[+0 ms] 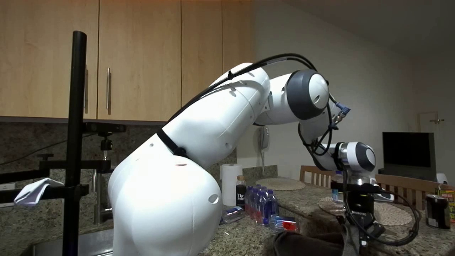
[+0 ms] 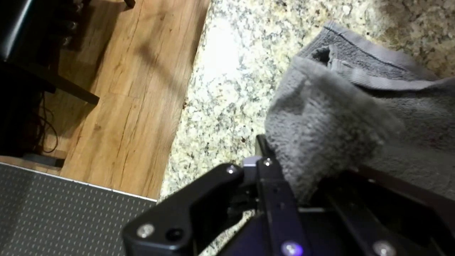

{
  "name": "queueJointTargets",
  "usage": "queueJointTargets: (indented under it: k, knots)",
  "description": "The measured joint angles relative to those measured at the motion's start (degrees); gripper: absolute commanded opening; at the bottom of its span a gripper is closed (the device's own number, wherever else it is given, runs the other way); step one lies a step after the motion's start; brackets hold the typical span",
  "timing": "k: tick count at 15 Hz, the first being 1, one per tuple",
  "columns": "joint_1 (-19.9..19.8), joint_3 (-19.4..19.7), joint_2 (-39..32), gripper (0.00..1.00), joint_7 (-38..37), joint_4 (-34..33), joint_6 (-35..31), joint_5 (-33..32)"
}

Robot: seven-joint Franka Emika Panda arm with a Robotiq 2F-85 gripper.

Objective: Unfold the towel on the counter.

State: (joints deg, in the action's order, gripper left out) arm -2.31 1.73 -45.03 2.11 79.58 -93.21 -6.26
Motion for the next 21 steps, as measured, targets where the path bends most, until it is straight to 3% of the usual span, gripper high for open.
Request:
queueJointTargets:
  k: [3,7,8,10,18,21]
  knots:
    - [-0.9,-0.1,-1.8,0.09,2.4,-0.3,-0.7,0.0]
    - [-1.1,-0.2,-3.6,0.08,2.9,-0.8,-6.4,0.0]
    - [-1.2,-0.1,-4.1,0.34,2.9,-1.0,-7.7,0.0]
    - [-1.5,0.0,-5.4,0.35,2.9,-2.1,-9.5,0.0]
    - [-7.1,0.9,-8.7,0.86,10.0,-11.5,-9.6,0.0]
    - [-8.7,0.6,-8.6,0.99,14.3,-14.7,-9.0,0.0]
